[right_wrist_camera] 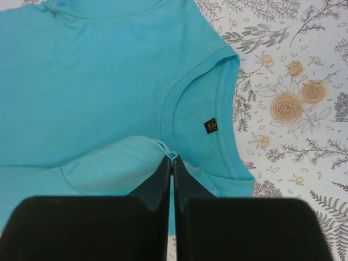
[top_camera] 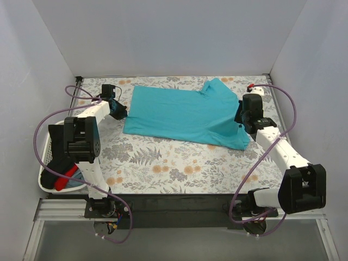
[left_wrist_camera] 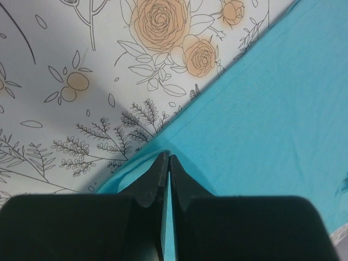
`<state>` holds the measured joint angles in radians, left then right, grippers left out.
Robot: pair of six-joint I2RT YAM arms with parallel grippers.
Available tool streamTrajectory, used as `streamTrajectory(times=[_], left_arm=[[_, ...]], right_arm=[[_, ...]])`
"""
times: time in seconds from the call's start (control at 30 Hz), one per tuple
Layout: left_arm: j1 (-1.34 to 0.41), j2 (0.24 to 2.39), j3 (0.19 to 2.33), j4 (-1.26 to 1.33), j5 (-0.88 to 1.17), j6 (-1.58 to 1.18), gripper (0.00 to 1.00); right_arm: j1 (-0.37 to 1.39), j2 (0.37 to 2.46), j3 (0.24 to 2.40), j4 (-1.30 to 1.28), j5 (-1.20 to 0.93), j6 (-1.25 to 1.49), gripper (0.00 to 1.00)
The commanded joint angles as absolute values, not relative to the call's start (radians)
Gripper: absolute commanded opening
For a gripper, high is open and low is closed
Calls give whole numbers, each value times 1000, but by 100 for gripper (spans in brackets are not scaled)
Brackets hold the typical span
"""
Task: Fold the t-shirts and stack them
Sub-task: Fold the tshirt
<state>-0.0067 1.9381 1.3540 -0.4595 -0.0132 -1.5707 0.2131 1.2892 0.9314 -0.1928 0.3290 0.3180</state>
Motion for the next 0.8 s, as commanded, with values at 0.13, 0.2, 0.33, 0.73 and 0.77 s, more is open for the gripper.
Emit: streamTrajectory(times=[0.13,0.2,0.33,0.73,0.77], left_arm=[[-2,1931,1397,-437,-2,-1545,31],[-2,1908,1387,-426,-2,-1532,49],[-2,1835,1344,-442,-11,-1526,52],[-3,1546,965,-474,-124,-1614,48],[-3,1548,962,-471,-117,-1611,45]], right_arm=[[178,1409,1005,-120,284,307,1],[175,1446,1023,-121,276,305,19],[160,1541,1101,-191,258,301,64],[149,1263,896,-380,287,426,68],[149,1244,867,-380,279,433,60]])
